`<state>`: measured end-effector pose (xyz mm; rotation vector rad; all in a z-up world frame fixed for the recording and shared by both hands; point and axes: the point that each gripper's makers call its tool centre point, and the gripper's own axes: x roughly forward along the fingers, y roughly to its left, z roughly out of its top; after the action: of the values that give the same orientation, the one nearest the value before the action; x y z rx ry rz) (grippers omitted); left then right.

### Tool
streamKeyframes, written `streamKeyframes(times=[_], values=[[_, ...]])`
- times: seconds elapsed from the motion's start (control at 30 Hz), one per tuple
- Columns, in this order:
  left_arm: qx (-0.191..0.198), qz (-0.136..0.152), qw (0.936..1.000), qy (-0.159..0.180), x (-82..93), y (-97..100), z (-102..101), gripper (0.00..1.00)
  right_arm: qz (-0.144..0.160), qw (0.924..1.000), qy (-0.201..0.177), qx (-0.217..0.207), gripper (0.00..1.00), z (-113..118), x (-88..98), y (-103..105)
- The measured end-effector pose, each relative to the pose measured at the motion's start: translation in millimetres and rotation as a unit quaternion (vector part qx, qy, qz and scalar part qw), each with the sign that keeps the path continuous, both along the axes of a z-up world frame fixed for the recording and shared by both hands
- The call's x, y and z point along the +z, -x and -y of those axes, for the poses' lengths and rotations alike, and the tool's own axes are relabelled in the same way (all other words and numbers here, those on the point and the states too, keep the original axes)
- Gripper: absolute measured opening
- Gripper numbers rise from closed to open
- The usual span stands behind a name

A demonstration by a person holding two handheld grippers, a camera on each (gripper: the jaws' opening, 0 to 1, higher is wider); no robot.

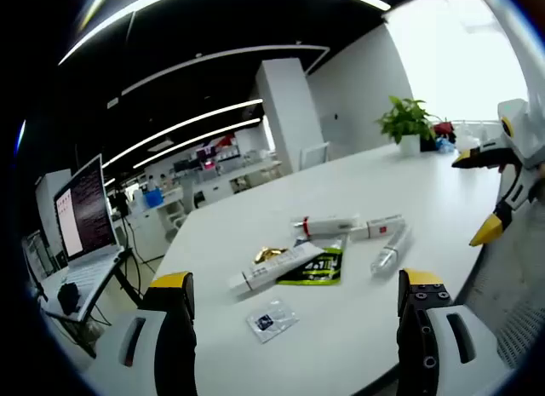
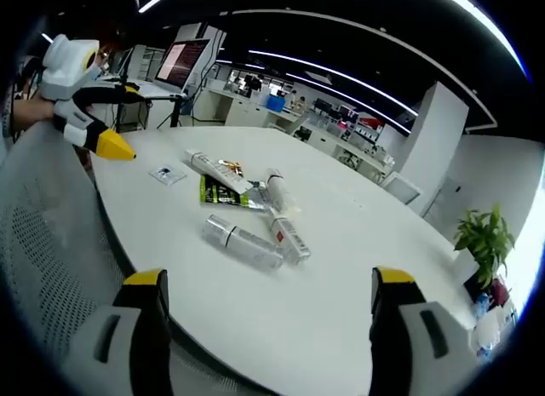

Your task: Arrange the skincare products in the storage area until every visible bottle or jar stands upright without overlapping.

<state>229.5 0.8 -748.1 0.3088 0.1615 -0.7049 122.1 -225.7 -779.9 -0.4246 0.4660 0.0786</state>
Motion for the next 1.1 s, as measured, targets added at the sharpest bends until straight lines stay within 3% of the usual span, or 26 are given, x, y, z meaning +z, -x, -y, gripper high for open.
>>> streamKeyframes(times=[1.1], values=[[-0.001, -0.028, 0.9994, 0.019, 0.1, 1.4, -0.6, 0.97, -0.005, 0.9996, -0.026, -0.008, 0.99, 0.7, 3.6, 1.5]])
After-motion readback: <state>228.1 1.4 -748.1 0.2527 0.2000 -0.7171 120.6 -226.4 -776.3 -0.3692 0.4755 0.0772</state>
